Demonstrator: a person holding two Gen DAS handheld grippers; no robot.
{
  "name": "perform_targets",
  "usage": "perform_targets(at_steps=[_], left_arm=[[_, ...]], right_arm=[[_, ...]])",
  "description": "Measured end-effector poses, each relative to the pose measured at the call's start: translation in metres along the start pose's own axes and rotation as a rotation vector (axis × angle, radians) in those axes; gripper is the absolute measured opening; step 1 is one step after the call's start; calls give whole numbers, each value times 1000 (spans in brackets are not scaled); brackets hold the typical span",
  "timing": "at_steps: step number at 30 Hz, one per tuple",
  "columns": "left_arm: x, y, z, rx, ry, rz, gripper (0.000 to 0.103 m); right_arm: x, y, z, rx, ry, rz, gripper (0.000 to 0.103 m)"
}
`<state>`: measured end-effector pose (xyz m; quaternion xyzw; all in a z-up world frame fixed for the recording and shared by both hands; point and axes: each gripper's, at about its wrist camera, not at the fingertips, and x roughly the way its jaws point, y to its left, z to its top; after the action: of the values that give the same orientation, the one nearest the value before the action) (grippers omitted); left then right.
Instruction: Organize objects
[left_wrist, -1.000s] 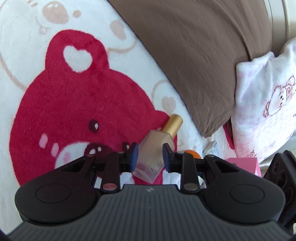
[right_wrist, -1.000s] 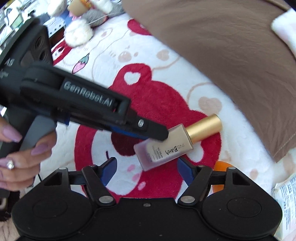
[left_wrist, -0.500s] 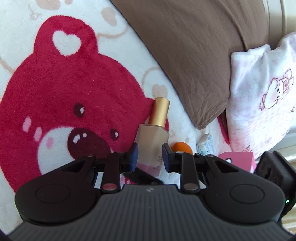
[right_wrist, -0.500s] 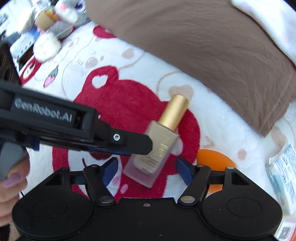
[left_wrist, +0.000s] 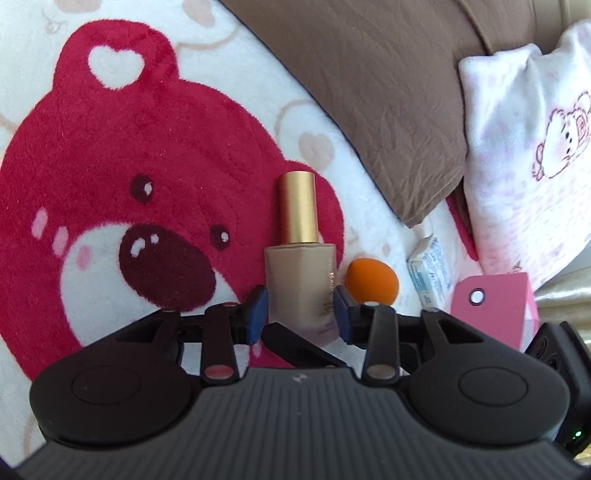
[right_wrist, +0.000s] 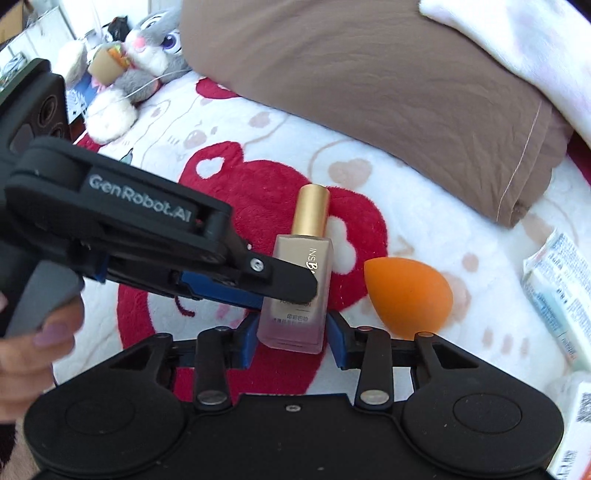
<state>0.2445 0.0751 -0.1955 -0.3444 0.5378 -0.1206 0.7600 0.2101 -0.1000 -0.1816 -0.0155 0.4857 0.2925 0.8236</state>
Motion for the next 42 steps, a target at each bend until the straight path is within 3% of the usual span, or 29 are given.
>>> perform_targets(at_steps=[5, 10, 19, 23, 27, 31, 36, 42], left_arm=[[1, -8, -5, 45, -54, 36, 43], [-4, -18, -10, 55, -74, 65, 42], [-55, -43, -47, 87, -94, 5, 42], [-82, -76, -65, 168, -133, -50, 42], [-102, -117, -82, 290, -160, -113, 42], [-108, -159, -98, 375, -167, -159, 43], [-99, -212, -124, 445, -169, -214, 43], [-59, -270, -145, 520, -69, -232, 42]], right_arm=[[8, 7, -4, -25, -48, -36, 47], [4, 7, -1, -26, -43, -28, 42], [-61, 15, -23, 37, -87, 23, 42], [-106, 29, -30, -41, -162, -24, 42], [-160, 24, -38, -20, -248, -38, 42], [-194, 27, -40, -64, -288, -106, 42], [-245, -7, -59, 37, -342, -154, 41], [-273, -56, -86, 119, -350, -233, 41]])
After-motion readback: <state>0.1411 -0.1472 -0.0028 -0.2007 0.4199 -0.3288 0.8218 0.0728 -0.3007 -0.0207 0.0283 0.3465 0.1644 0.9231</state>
